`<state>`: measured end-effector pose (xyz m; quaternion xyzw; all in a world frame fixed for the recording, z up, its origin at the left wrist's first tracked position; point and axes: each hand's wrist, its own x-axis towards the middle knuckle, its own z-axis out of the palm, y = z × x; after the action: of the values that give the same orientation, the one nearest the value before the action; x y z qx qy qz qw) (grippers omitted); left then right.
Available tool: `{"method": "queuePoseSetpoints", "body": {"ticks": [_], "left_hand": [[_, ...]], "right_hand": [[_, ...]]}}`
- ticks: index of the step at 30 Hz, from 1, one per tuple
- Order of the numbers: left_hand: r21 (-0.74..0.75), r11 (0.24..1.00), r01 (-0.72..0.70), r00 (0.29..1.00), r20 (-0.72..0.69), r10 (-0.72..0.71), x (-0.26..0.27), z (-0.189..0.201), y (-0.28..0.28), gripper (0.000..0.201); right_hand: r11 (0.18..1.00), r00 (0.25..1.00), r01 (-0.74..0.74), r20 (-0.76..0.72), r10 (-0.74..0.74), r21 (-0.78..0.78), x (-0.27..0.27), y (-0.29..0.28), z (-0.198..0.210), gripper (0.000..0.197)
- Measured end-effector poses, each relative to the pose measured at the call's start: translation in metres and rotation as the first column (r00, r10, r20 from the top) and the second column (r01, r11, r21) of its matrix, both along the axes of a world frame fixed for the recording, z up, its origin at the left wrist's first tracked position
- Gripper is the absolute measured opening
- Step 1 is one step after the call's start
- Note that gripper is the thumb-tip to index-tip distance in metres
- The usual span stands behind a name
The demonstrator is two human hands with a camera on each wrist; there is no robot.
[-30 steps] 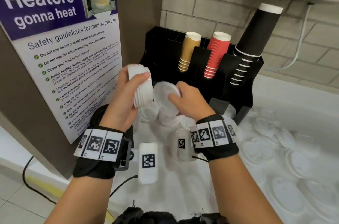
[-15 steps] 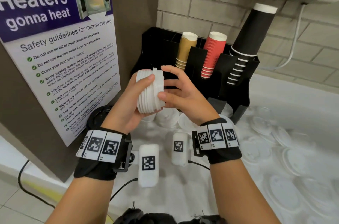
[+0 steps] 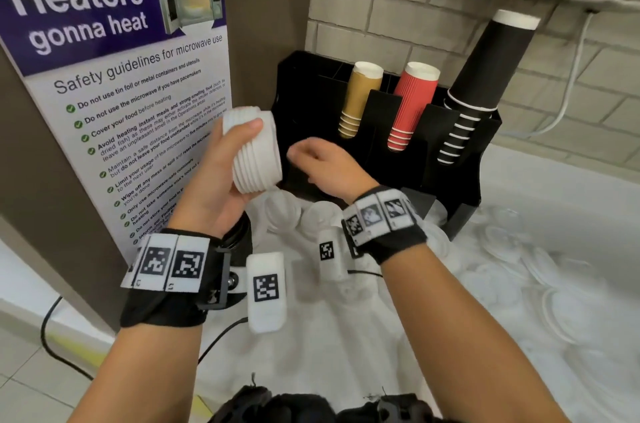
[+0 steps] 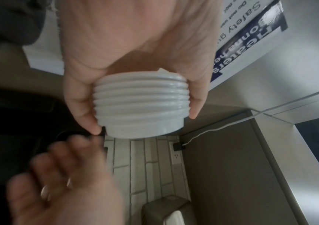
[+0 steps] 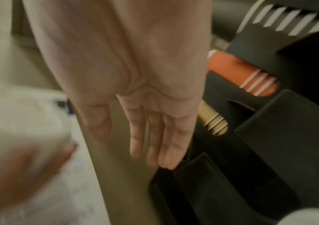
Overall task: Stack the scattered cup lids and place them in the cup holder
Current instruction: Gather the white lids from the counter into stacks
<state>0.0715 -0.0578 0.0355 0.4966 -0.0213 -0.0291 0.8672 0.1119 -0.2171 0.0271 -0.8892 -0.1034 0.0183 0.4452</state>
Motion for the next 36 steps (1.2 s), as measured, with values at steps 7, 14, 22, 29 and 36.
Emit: {"method": "queuePoseSetpoints", "body": {"ticks": [7, 14, 22, 29, 36], "left_hand": [[-0.025, 0.999, -0.022, 1.0, 0.007, 0.023, 0.0, 0.001, 0.015, 0.076], [-0.009, 1.0, -0.019, 1.0, 0.016, 0.019, 0.001, 0.002, 0.016, 0.074], [-0.013, 0.999, -0.034, 0.999, 0.022, 0.034, 0.001, 0.004, 0.015, 0.071], [-0.015, 0.999, -0.036, 0.999, 0.02, 0.036, -0.002, 0.005, 0.018, 0.064], [0.015, 0.999, -0.038, 0.999, 0.035, 0.037, -0.005, 0.006, 0.018, 0.072]], "right_hand": [[0.714, 0.981, -0.194, -0.149, 0.127, -0.673, 0.033, 0.038, -0.059, 0.077], [0.49, 0.909, -0.416, -0.359, 0.209, -0.766, 0.053, 0.02, -0.052, 0.104], [0.498, 0.951, -0.309, -0.261, 0.166, -0.81, 0.072, 0.041, -0.06, 0.072], [0.548, 0.968, -0.24, -0.155, 0.198, -0.802, 0.092, 0.066, -0.082, 0.049], [0.399, 0.971, -0.209, -0.142, 0.19, -0.893, 0.09, 0.074, -0.092, 0.084]]}}
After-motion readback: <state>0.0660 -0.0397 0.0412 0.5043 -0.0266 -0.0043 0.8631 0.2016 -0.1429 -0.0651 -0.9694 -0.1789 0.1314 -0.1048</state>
